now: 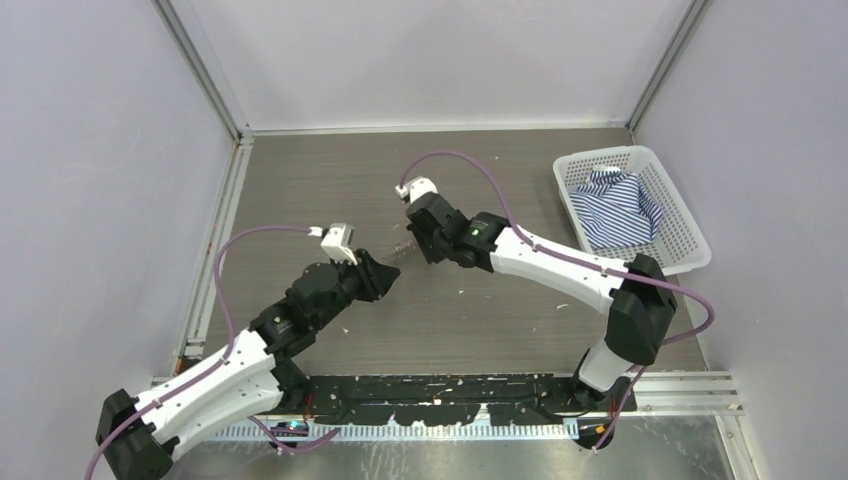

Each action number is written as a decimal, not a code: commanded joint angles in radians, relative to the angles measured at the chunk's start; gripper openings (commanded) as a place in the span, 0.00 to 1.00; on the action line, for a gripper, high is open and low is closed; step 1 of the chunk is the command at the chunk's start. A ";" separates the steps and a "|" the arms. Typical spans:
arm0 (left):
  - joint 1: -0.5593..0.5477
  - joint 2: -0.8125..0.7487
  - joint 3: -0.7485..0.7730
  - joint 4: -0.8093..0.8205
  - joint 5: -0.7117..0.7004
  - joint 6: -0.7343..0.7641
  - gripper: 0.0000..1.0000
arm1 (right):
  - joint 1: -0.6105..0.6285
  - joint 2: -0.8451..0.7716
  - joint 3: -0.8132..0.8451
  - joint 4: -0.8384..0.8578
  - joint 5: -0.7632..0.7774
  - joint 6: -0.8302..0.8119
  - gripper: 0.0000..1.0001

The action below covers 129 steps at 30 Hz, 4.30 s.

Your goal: Remove the keys from the keyring

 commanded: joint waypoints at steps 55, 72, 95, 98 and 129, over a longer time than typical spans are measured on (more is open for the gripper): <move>-0.040 0.361 -0.299 0.903 0.283 0.281 0.16 | -0.164 -0.116 -0.237 -0.077 -0.878 0.205 0.01; -0.128 -0.037 -0.403 0.638 0.077 0.357 0.21 | -0.313 -0.019 -0.150 -0.045 -1.179 0.540 0.01; -0.170 -0.105 -0.490 0.841 -0.040 0.559 0.35 | -0.344 -0.040 -0.302 0.465 -1.138 1.286 0.01; -0.170 -0.039 -0.493 0.937 -0.071 0.585 0.36 | -0.343 -0.048 -0.309 0.489 -1.132 1.304 0.01; -0.150 -0.299 -0.308 0.139 -0.065 0.161 0.32 | -0.232 -0.134 -0.244 -0.266 -0.887 0.438 0.01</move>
